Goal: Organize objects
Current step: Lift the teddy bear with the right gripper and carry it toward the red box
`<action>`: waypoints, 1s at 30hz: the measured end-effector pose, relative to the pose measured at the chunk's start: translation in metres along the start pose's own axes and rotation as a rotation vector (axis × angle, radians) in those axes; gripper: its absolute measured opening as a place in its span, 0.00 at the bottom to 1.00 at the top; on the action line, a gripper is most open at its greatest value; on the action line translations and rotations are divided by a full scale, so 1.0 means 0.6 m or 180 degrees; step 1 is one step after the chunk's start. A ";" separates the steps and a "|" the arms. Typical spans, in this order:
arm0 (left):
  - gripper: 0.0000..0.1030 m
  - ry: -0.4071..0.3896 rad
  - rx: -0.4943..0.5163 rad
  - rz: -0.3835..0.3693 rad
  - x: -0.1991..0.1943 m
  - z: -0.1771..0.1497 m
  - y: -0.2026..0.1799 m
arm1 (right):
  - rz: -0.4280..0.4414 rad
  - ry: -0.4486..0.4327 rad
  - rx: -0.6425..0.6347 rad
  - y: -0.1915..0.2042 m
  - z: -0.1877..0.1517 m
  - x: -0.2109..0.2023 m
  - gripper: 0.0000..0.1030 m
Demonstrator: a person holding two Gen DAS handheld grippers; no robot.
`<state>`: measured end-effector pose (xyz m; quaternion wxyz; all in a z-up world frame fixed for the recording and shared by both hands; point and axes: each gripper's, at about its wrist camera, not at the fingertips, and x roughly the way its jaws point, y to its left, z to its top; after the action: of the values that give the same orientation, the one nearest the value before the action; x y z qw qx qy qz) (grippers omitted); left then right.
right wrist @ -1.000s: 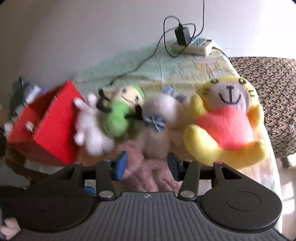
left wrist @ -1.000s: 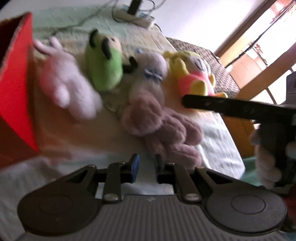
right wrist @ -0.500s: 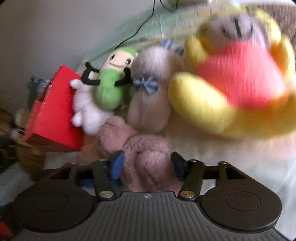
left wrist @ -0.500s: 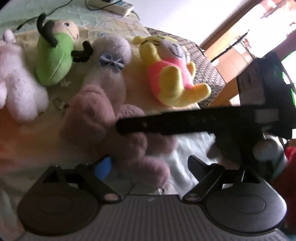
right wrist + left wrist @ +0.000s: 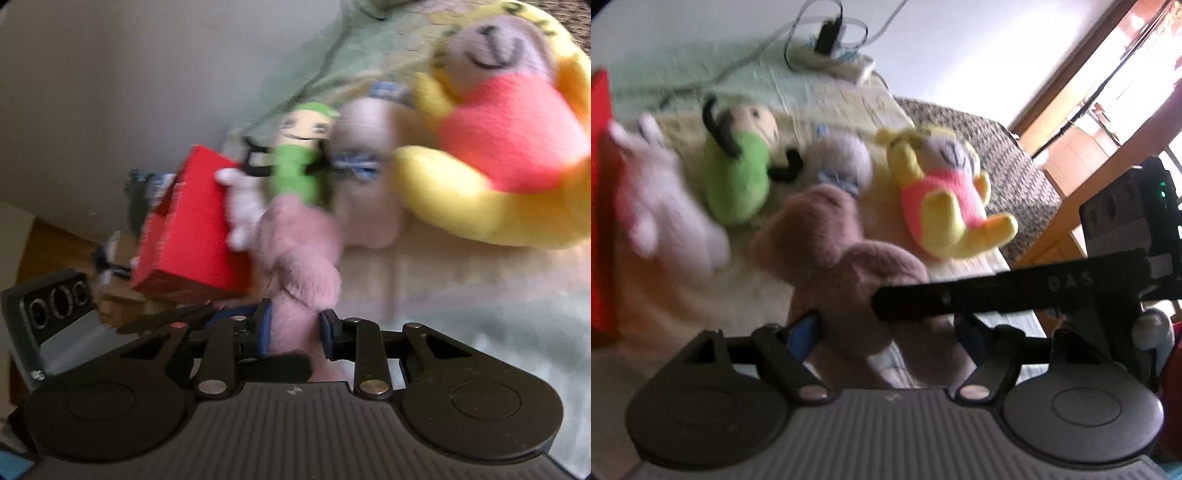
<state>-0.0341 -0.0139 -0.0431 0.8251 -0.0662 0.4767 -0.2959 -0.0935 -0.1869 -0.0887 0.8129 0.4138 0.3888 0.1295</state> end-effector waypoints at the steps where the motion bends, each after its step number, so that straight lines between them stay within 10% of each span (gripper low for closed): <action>1: 0.73 -0.0058 0.0063 0.0060 -0.012 0.001 -0.006 | 0.0020 -0.0028 -0.0054 0.010 0.002 -0.002 0.28; 15: 0.73 -0.0896 0.0430 0.0271 -0.194 0.025 0.035 | 0.0393 -0.0513 -0.0504 0.179 0.031 0.010 0.28; 30: 0.73 -0.1160 0.0312 0.0599 -0.366 0.028 0.289 | 0.0540 -0.0463 -0.0676 0.360 0.058 0.257 0.28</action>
<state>-0.0279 0.2460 0.0620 0.9239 -0.0335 0.3087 -0.2236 0.0588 0.0103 0.0099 0.8643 0.3652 0.2766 0.2079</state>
